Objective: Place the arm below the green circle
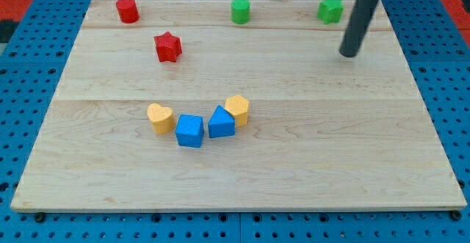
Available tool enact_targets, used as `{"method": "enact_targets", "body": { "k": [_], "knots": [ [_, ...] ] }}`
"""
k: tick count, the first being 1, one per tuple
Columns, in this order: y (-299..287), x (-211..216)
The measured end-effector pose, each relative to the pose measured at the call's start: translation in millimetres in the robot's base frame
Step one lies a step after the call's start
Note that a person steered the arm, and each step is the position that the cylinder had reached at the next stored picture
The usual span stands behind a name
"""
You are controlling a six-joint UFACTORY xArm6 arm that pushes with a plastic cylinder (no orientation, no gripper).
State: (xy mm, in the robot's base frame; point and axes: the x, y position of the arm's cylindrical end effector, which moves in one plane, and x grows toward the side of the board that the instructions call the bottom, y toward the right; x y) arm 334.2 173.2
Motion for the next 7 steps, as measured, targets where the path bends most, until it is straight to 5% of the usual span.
{"method": "enact_targets", "body": {
  "k": [4,7],
  "knots": [
    [-94,1],
    [-94,-16]
  ]
}}
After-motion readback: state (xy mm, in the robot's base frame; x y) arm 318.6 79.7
